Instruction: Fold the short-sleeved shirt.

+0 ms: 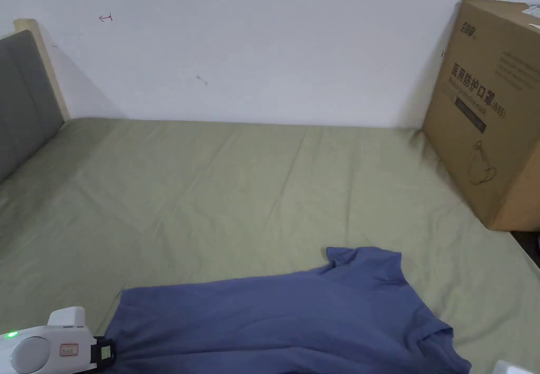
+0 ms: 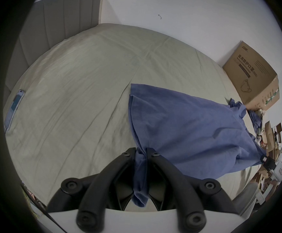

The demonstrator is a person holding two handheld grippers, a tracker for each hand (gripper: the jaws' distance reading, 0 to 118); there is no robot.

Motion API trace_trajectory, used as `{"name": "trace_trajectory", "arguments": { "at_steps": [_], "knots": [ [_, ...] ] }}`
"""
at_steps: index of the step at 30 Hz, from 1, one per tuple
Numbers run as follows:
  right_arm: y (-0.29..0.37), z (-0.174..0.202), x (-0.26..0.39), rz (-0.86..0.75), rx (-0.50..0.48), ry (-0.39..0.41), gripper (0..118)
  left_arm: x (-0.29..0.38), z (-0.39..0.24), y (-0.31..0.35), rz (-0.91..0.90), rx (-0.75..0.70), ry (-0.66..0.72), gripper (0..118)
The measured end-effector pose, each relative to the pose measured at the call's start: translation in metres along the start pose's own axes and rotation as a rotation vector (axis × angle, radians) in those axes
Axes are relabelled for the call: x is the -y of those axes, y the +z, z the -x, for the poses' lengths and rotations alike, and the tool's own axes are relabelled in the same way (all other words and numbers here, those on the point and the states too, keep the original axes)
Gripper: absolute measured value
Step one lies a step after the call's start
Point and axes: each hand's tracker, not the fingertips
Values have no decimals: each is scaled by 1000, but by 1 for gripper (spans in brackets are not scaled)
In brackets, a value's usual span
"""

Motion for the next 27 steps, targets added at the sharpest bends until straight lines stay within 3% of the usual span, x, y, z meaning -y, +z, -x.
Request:
{"name": "trace_trajectory", "arguments": {
  "at_steps": [12,15,17,18,19,20,21,22,27],
  "knots": [
    [-45,-4,54,284,92,30,1,42,6,-11,71,-64,-13,11],
    [-44,3,51,267,106,57,1,42,0,-10,65,-77,-12,11],
    [-38,6,45,269,104,57,4,39,-3,-6,56,-78,-24,25],
    [-33,7,38,269,102,54,13,40,-5,-2,47,-95,-36,38],
    [-26,8,30,236,106,57,39,36,-8,6,34,-89,-44,61],
    [-16,13,22,184,93,68,63,32,-11,14,15,-66,-48,74],
    [-7,16,10,133,89,88,79,28,-17,27,-32,-33,-49,82],
    [3,21,-5,77,83,101,89,24,-23,41,-89,-9,-38,89],
    [63,46,-73,-231,23,154,89,-6,-59,118,-364,50,-49,90]
  ]
}}
